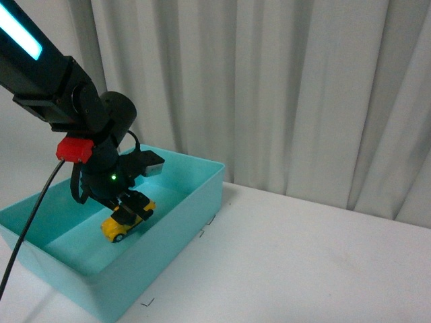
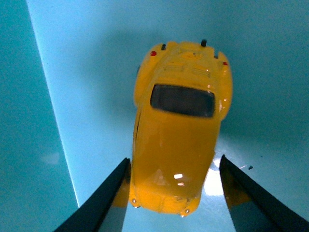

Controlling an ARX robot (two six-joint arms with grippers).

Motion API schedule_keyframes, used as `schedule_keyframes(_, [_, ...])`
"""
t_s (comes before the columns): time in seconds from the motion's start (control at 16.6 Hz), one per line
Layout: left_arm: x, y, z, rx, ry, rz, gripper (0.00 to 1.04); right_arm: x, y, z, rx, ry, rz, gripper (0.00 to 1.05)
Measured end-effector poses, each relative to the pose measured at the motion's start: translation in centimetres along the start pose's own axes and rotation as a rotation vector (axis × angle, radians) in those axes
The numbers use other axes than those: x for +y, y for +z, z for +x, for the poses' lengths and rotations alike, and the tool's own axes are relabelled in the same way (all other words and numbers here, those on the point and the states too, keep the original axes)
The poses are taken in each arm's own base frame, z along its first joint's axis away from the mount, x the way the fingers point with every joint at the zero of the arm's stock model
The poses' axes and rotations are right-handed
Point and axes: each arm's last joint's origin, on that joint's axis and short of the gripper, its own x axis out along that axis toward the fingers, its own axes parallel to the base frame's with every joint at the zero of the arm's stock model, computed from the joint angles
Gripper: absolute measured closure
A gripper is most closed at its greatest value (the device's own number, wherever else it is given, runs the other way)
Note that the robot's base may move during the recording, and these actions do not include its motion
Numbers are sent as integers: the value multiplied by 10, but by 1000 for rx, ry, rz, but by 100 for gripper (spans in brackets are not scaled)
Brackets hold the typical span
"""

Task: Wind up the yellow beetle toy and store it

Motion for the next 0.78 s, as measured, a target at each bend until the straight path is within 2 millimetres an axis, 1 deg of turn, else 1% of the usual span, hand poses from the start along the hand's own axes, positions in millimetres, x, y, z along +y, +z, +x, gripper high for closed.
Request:
schedule_keyframes(0.12, [-1,1,-1,-14,-38,-18,29,0,0,0,0,0,0,7])
schedule_keyframes(0.18, [0,2,-5,-31,-55,-30,18,0,0,0,0,0,0,7])
schedule_keyframes(0.24, [4,4,-18,-78,-71,-43,8,0,0,0,0,0,0,7])
schedule_keyframes(0.3, [12,8,-40,-151,-75,-60,6,0,0,0,0,0,0,7])
schedule_keyframes(0.36, [22,10,-69,-243,-77,-89,7,0,0,0,0,0,0,7])
schedule_keyframes(0.42, [33,7,-102,-341,-70,-122,7,0,0,0,0,0,0,7])
schedule_keyframes(0.48, [39,0,-134,-433,-71,-149,7,0,0,0,0,0,0,7])
schedule_keyframes(0.54, [41,-10,-161,-507,-75,-165,7,0,0,0,0,0,0,7])
schedule_keyframes(0.6, [40,-26,-187,-566,-77,-181,7,0,0,0,0,0,0,7])
schedule_keyframes(0.78, [31,-64,-235,-674,-88,-192,7,0,0,0,0,0,0,7])
